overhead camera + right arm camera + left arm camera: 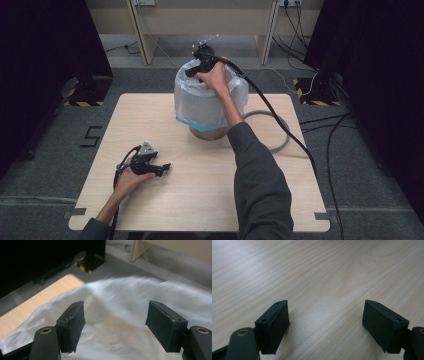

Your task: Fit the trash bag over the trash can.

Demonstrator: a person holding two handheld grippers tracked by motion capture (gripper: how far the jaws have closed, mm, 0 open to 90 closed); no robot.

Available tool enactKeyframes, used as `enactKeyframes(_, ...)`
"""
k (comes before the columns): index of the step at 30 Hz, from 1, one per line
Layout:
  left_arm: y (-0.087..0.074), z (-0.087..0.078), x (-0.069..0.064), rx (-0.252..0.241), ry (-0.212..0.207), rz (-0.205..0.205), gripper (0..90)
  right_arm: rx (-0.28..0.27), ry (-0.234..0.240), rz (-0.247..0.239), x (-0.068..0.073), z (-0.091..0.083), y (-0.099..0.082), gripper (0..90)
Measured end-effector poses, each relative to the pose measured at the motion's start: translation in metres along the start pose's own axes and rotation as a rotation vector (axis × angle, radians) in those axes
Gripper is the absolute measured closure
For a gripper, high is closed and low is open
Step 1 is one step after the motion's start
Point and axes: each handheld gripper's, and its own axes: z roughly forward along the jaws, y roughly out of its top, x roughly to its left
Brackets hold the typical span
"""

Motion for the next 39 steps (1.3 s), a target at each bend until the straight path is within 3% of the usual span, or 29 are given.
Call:
enactKeyframes(4, 0.000, 0.000, 0.000, 0.000, 0.000, 0.000, 20.6, -0.006, -0.079, 0.022, -0.018, -0.007, 0.004, 29.7)
enactKeyframes(7, 0.000, 0.000, 0.000, 0.000, 0.000, 0.000, 20.6, 0.035, -0.130, 0.025, -0.027, -0.004, 0.003, 29.7)
enactKeyframes(9, 0.000, 0.000, 0.000, 0.000, 0.000, 0.000, 20.6, 0.038, -0.131, 0.063, -0.032, -0.001, 0.001, 31.2)
enactKeyframes(11, 0.000, 0.000, 0.000, 0.000, -0.001, 0.000, 20.6, 0.048, -0.125, 0.072, -0.037, 0.001, -0.003, 34.7)
enactKeyframes(13, 0.000, 0.000, 0.000, 0.000, -0.001, 0.001, 20.5, 0.071, -0.115, 0.090, -0.038, 0.003, -0.006, 31.3)
enactKeyframes(20, 0.000, 0.000, 0.000, -0.001, 0.000, 0.000, 20.5, 0.123, -0.101, 0.063, -0.033, 0.012, -0.013, 30.2)
enactKeyframes(23, 0.000, 0.000, 0.000, -0.001, 0.000, 0.000, 20.5, 0.083, -0.092, 0.068, -0.031, 0.008, -0.012, 30.2)
enactKeyframes(26, 0.000, 0.000, 0.000, 0.000, -0.001, 0.000, 20.4, -0.005, -0.063, 0.099, -0.029, -0.004, -0.006, 30.7)
enactKeyframes(30, 0.000, 0.000, 0.000, 0.000, -0.001, 0.001, 20.4, -0.075, -0.057, 0.072, -0.027, -0.026, 0.008, 30.6)
enactKeyframes(34, 0.000, 0.000, 0.000, -0.002, -0.001, 0.001, 20.4, -0.078, -0.073, 0.055, -0.031, -0.048, 0.016, 30.0)
enactKeyframes(39, 0.000, 0.000, 0.000, -0.002, -0.001, -0.001, 20.4, -0.070, -0.116, 0.067, -0.050, -0.067, 0.005, 30.0)
